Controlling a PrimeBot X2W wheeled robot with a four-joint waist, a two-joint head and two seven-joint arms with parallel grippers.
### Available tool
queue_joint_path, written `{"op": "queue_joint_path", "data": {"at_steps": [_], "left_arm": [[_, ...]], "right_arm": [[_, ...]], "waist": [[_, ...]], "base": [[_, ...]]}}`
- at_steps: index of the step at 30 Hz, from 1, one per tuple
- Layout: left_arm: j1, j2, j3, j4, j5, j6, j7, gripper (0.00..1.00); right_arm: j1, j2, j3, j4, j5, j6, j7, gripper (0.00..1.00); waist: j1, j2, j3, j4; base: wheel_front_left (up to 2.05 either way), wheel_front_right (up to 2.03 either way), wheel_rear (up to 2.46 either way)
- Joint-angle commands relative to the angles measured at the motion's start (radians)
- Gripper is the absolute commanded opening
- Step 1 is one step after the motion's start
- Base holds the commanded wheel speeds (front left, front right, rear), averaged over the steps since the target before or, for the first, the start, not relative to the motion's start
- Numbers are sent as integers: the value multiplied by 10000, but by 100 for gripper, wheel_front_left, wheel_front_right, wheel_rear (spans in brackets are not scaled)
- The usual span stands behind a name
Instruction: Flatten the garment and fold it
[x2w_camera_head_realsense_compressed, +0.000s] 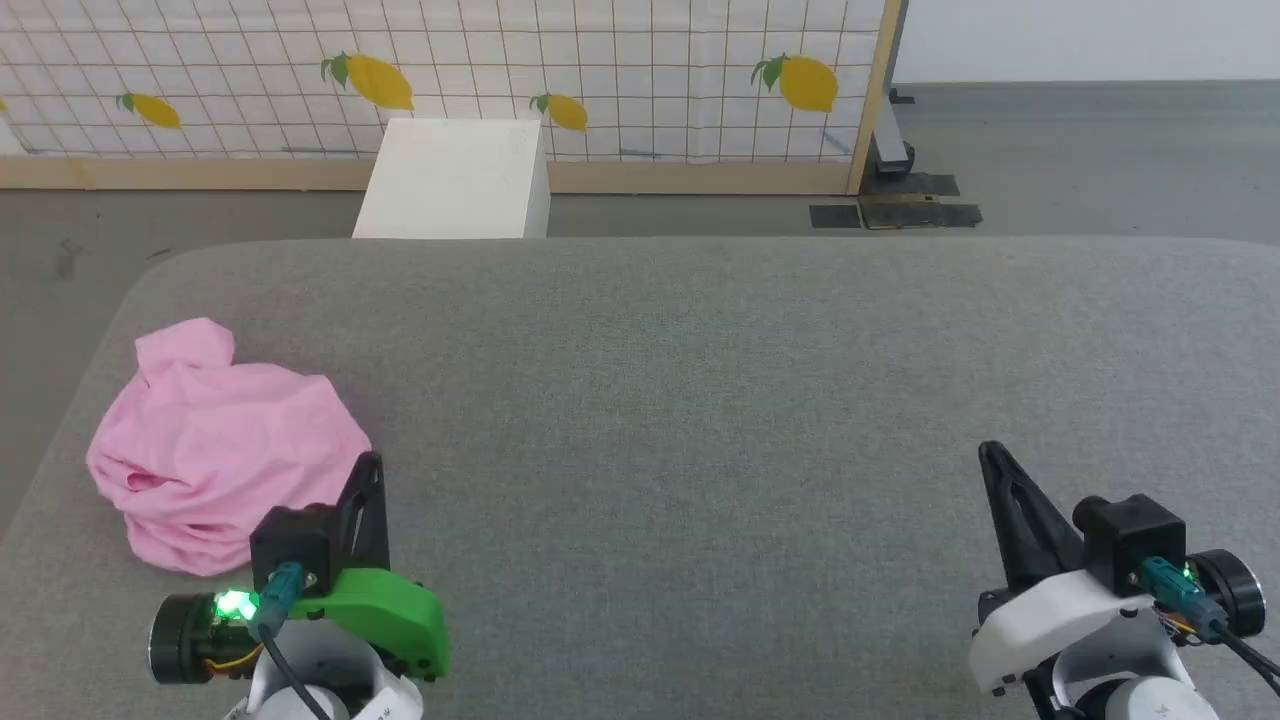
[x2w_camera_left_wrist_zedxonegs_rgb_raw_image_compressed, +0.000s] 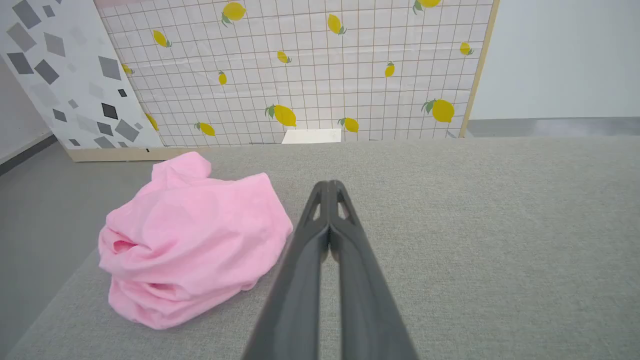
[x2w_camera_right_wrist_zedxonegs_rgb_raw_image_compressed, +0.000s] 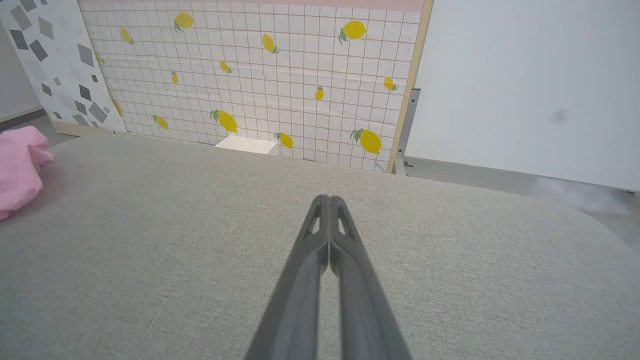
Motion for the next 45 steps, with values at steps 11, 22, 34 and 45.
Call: {"op": "queue_joint_path", "data": {"at_steps": [11, 22, 34, 45], "left_arm": [[116, -28, 32, -28, 126, 66, 14, 0], [116, -28, 32, -28, 126, 66, 14, 0], [-9, 2, -27, 17, -65, 1, -16, 100], [-140, -1, -181, 295, -181, 50, -235, 100]], "right_arm": [[-165, 22, 12, -18, -62, -15, 28, 0], [-165, 22, 12, -18, -62, -15, 28, 0], [-4, -4, -1, 7, 9, 0, -19, 100], [-112, -1, 2, 153, 4, -1, -245, 100]], "waist": [[0, 0, 0, 0], [0, 0, 0, 0], [0, 0, 1, -1], [0, 0, 1, 5]], "base": [[0, 0, 0], [0, 0, 0], [0, 0, 0], [0, 0, 0]]}}
